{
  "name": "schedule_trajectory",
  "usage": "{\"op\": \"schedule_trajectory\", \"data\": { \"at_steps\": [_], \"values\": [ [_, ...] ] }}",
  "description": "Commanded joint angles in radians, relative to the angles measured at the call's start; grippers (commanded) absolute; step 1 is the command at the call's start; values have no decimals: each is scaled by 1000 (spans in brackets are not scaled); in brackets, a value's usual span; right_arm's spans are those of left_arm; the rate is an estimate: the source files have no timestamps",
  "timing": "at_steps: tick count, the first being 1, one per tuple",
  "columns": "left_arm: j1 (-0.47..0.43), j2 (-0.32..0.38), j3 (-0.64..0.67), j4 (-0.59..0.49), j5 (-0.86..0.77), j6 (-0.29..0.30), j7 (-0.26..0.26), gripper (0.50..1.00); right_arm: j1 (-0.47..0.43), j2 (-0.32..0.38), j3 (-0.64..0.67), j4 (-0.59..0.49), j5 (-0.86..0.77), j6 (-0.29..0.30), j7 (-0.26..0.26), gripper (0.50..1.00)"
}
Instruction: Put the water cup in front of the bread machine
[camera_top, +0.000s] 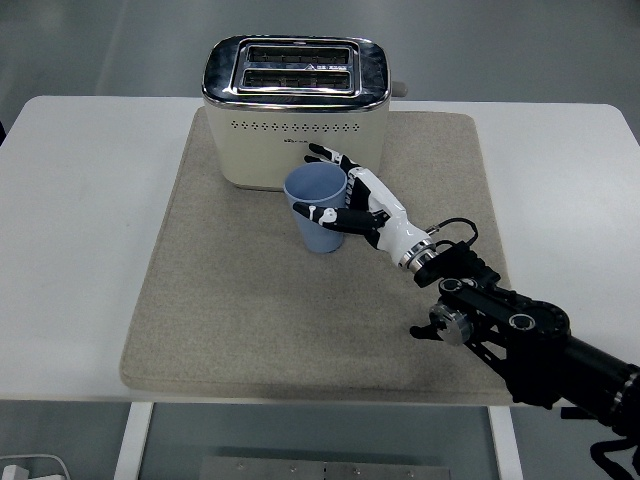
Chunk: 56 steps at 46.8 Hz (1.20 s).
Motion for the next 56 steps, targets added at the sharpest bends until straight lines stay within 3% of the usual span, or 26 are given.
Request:
{"op": "schedule_trajectory", "data": {
  "at_steps": [1, 30, 56],
  "values": [
    [0, 0, 0, 0, 0, 0, -1, 1000, 2, 0, -1, 7, 0, 0, 0, 917],
    [2, 0, 0, 3, 0, 0, -1, 1000, -14, -2, -3, 56, 2, 10, 1, 919],
    [3, 0, 0, 8, 0, 0, 0, 1000, -14, -104, 20, 53, 17, 51, 1, 919]
  ]
}}
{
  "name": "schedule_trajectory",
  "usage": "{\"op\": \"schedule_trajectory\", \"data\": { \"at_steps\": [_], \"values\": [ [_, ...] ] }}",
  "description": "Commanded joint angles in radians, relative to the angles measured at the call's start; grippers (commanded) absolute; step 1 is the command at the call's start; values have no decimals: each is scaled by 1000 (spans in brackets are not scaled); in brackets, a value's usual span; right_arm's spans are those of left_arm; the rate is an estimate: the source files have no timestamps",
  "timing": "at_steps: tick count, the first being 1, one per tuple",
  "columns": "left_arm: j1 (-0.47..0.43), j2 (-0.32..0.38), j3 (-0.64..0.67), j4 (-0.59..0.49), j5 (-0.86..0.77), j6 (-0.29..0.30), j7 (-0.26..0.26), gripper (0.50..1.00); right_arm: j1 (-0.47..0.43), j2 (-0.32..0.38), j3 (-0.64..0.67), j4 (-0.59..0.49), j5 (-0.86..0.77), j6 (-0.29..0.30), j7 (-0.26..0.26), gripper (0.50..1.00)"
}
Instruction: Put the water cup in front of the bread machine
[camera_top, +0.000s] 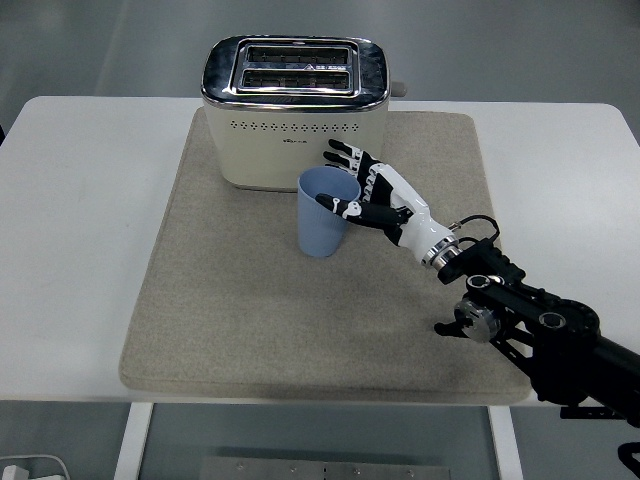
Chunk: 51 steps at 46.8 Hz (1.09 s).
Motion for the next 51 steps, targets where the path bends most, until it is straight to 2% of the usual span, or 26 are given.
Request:
{"op": "schedule_trajectory", "data": {
  "at_steps": [1, 14, 35, 51],
  "values": [
    [0, 0, 0, 0, 0, 0, 0, 1000, 0, -11, 1, 0, 1, 7, 0, 919],
    [0, 0, 0, 0, 0, 0, 0, 1000, 0, -41, 4, 40, 1, 14, 0, 919],
    [0, 0, 2, 0, 0, 0, 0, 1000, 3, -48, 4, 77, 1, 8, -2, 919],
    [0, 0, 2, 0, 0, 0, 0, 1000, 1, -106, 24, 89, 15, 16, -2, 919]
  ]
}}
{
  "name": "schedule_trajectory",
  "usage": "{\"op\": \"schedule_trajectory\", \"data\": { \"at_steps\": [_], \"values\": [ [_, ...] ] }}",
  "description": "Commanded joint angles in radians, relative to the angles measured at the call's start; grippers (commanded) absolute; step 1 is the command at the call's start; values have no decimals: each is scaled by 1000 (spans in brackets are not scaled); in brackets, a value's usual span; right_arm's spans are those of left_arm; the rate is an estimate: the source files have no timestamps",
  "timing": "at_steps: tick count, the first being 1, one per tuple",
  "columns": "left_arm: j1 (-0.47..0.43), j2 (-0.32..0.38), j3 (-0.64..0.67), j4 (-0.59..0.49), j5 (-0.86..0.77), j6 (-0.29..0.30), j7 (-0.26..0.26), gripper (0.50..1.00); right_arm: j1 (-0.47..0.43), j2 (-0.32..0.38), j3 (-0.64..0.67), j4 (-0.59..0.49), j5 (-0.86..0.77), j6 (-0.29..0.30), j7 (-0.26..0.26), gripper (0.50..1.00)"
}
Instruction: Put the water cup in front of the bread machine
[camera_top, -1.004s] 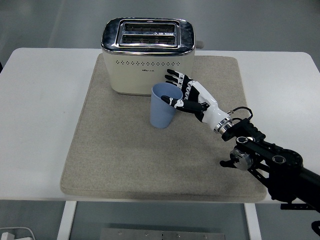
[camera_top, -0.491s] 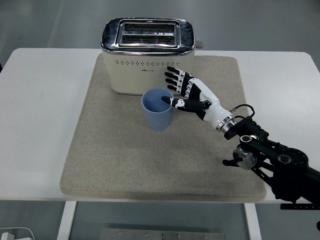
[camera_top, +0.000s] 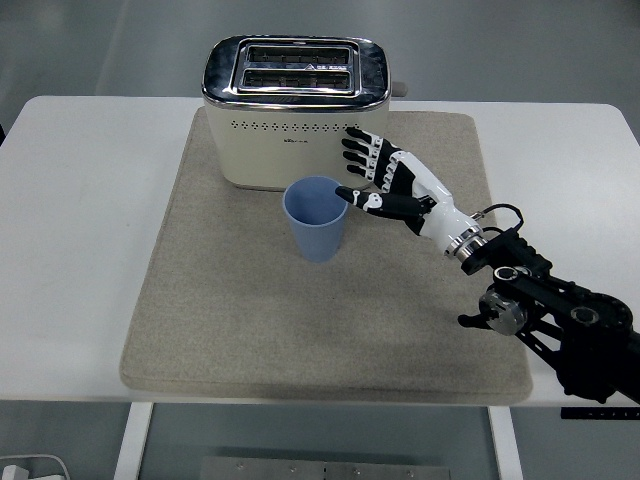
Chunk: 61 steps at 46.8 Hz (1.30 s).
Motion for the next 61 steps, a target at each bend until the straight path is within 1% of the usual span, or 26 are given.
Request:
{"op": "schedule_trajectory", "data": {
  "at_steps": [1, 10, 16, 20, 22, 25, 30, 33, 36, 38, 44, 48, 50, 52, 58, 61],
  "values": [
    [0, 0, 0, 0, 0, 0, 0, 1000, -1, -18, 3, 6, 8, 3, 0, 919],
    [0, 0, 0, -2, 0, 0, 0, 1000, -1, -71, 15, 17, 10, 15, 0, 919],
    [0, 0, 0, -2, 0, 0, 0, 1000, 2, -80, 28, 17, 10, 26, -5, 919],
    [0, 0, 0, -2, 0, 0, 0, 1000, 8, -94, 40, 17, 28, 24, -20, 919],
    [0, 0, 0, -3, 0, 0, 0, 1000, 13, -95, 40, 15, 64, 24, -46, 921],
    [0, 0, 0, -2, 0, 0, 0, 1000, 27, -98, 40, 10, 128, 23, -98, 921],
    [0, 0, -2, -2, 0, 0, 0, 1000, 62, -123, 38, -9, 199, 17, -159, 921],
    [0, 0, 0, 0, 0, 0, 0, 1000, 79, -129, 38, -23, 234, 29, -222, 921],
    [0, 0, 0, 0, 0, 0, 0, 1000, 87, -140, 38, -29, 272, 29, -297, 921],
    [0, 0, 0, -2, 0, 0, 0, 1000, 97, -150, 38, -29, 301, 31, -337, 921],
    [0, 0, 0, -6, 0, 0, 0, 1000, 125, -173, 38, -29, 395, 34, -425, 921],
    [0, 0, 0, -6, 0, 0, 0, 1000, 148, -184, 38, -29, 456, 60, -486, 921],
    [0, 0, 0, -6, 0, 0, 0, 1000, 157, -192, 38, -29, 473, 66, -505, 921],
    [0, 0, 0, -5, 0, 0, 0, 1000, 162, -192, 38, -29, 482, 67, -511, 921],
    [0, 0, -2, -3, 0, 0, 0, 1000, 188, -187, 37, -49, 487, 61, -511, 921],
    [0, 0, -2, -5, 0, 0, 0, 1000, 191, -183, 38, -68, 487, 61, -499, 921]
  ]
}}
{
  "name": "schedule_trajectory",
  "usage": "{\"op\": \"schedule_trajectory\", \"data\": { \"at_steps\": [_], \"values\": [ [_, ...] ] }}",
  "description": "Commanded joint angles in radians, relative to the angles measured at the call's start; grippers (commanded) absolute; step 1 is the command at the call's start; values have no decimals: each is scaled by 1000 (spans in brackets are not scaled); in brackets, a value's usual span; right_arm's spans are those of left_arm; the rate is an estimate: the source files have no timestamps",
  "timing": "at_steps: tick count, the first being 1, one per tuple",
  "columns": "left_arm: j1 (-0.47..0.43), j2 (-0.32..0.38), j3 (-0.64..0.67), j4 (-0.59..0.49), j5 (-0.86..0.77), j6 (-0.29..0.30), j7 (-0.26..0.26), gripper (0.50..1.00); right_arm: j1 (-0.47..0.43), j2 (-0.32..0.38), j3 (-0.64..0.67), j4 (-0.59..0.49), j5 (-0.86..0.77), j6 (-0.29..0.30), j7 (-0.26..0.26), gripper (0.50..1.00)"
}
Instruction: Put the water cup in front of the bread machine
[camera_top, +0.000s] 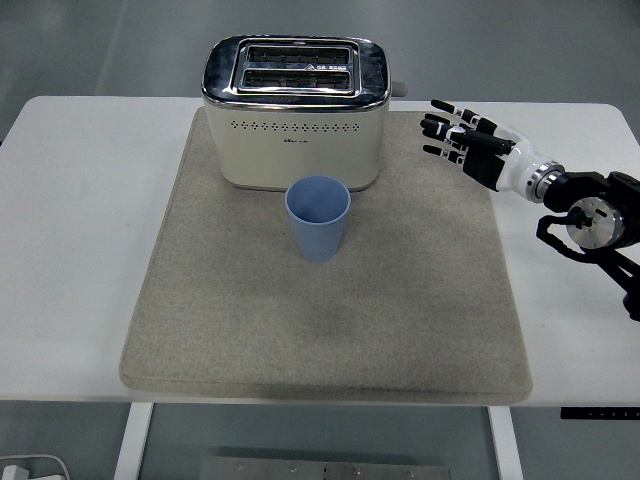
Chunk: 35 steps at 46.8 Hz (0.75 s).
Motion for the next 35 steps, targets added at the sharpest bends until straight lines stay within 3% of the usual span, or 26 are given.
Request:
{"op": "schedule_trajectory", "data": {
  "at_steps": [1, 13, 21, 35],
  "values": [
    [0, 0, -1, -1, 0, 0, 0, 1000, 6, 6, 1, -24, 0, 1, 10, 921],
    [0, 0, -1, -6, 0, 0, 0, 1000, 9, 10, 4, -95, 0, 16, 14, 921],
    [0, 0, 1, -7, 0, 0, 0, 1000, 7, 9, 16, -103, 0, 80, 12, 923],
    [0, 0, 1, -1, 0, -2, 0, 1000, 7, 17, 65, -175, 0, 84, 14, 924]
  ]
}}
